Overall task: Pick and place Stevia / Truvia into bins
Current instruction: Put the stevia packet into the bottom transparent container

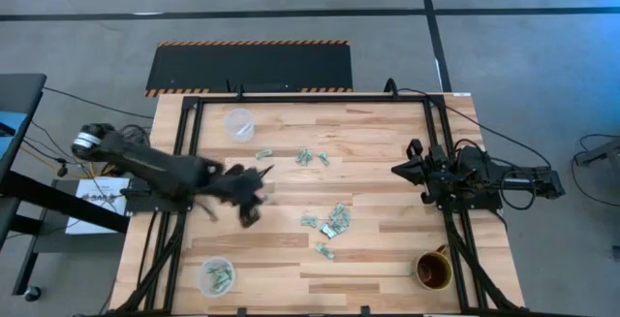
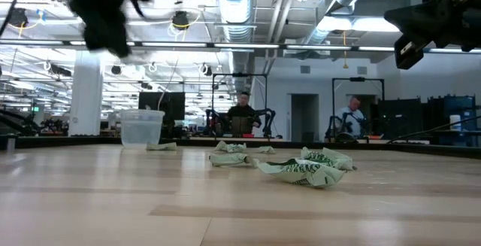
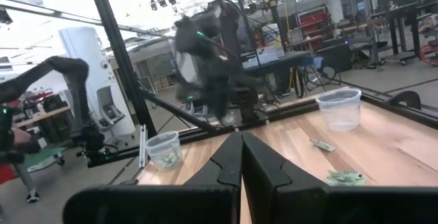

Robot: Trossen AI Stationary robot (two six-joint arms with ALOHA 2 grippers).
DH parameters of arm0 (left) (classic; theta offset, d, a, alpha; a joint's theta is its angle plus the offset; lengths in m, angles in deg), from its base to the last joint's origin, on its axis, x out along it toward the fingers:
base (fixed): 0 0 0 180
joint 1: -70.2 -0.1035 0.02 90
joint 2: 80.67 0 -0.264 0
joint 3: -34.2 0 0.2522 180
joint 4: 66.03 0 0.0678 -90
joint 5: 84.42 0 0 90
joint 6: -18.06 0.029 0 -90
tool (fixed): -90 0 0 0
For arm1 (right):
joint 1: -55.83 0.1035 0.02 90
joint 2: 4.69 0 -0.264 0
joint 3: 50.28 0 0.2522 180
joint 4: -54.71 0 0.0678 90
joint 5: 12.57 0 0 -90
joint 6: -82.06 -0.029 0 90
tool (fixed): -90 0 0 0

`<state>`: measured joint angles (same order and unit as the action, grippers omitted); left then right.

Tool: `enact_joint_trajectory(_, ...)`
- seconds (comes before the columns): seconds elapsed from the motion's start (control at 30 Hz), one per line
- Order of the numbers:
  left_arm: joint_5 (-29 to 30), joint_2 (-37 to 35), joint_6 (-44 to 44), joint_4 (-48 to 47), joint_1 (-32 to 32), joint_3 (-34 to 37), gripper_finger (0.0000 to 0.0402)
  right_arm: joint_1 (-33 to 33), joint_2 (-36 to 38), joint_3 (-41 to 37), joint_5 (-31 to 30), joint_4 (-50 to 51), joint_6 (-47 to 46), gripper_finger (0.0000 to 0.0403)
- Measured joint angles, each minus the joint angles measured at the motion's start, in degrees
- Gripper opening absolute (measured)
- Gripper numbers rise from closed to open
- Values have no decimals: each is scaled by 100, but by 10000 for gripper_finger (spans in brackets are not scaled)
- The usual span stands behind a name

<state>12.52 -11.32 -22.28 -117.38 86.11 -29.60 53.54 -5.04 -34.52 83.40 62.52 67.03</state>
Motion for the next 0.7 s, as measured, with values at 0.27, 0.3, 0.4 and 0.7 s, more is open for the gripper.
enact_joint_trajectory(0.27, 431, -1216, -1501, 268, 2331, -9, 1, 0, 1, 0, -1, 0, -2, 0)
enact_joint_trajectory(0.3, 520, -1245, -1733, 282, 2605, -11, 1, 0, -1, 0, -1, 0, -1, 0)
enact_joint_trajectory(0.4, 746, -1163, -2550, 220, 3342, -11, 1, 0, -1, 0, -1, 0, 0, 0)
enact_joint_trajectory(0.7, 681, -94, -4292, 251, 4581, -11, 0, -1, 0, 0, 0, 0, -2, 0)
